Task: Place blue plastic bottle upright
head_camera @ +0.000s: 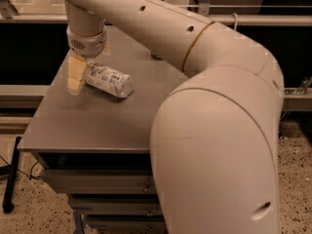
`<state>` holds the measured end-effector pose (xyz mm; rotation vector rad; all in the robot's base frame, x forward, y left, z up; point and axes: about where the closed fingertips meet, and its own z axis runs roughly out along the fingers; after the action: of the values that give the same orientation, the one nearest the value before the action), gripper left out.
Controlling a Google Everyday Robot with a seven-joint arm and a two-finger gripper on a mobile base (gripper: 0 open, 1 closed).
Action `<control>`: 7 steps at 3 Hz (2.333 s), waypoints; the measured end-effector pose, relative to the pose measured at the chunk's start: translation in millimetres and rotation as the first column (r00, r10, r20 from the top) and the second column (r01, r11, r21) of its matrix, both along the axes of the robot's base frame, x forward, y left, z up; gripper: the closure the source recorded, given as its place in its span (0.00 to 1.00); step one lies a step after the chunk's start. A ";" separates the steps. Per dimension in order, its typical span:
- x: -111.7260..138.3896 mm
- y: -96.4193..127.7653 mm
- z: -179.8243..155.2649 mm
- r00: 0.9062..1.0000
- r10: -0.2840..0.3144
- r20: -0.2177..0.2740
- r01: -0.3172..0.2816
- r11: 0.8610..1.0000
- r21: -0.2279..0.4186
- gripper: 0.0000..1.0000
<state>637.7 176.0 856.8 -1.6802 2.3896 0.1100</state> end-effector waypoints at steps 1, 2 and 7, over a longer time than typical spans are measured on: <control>2.6 1.1 -9.1 1.000 -0.012 0.002 0.012 1.000 -0.021 0.18; 5.5 -4.5 -17.3 1.000 -0.028 0.006 0.028 0.999 -0.037 0.41; 5.2 -62.6 148.4 0.933 0.136 0.333 -0.287 0.840 0.461 1.00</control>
Offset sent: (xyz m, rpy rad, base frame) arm 0.0075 -0.0152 -0.0228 -0.0608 -0.0084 -0.0522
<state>642.9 113.4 1005.3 -1.5673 1.7513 0.4526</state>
